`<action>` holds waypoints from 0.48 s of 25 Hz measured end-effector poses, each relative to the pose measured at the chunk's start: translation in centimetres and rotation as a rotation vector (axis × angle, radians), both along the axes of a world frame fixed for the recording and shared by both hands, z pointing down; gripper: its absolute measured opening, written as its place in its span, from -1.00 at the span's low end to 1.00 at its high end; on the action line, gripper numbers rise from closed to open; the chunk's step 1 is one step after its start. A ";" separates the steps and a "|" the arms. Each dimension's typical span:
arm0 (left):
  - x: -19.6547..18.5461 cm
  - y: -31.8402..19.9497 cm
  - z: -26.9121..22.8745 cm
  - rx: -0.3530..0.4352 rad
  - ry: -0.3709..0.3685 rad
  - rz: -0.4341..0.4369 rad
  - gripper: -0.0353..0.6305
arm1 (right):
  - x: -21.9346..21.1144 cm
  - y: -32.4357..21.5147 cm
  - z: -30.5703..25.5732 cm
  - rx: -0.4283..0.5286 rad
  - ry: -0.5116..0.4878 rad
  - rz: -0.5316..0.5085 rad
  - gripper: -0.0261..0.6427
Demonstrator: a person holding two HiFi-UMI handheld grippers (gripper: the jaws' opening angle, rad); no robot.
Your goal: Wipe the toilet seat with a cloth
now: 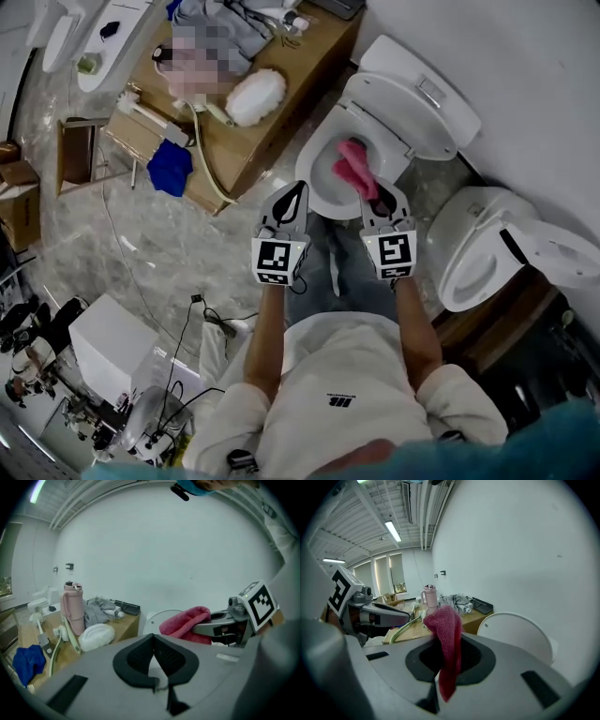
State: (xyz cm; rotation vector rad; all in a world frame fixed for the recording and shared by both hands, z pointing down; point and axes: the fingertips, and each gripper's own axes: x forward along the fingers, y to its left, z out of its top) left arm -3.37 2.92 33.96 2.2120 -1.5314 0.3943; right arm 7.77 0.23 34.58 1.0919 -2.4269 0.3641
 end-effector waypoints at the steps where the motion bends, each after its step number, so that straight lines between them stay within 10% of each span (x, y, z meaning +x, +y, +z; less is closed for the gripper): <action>1: -0.1 -0.1 0.8 -0.012 0.004 0.003 -0.86 | -0.1 -0.1 0.8 -0.010 0.005 0.005 -0.86; 12: -2.1 -2.0 9.0 -0.093 0.012 0.039 -0.86 | -2.1 -1.2 8.9 -0.088 0.049 0.034 -0.86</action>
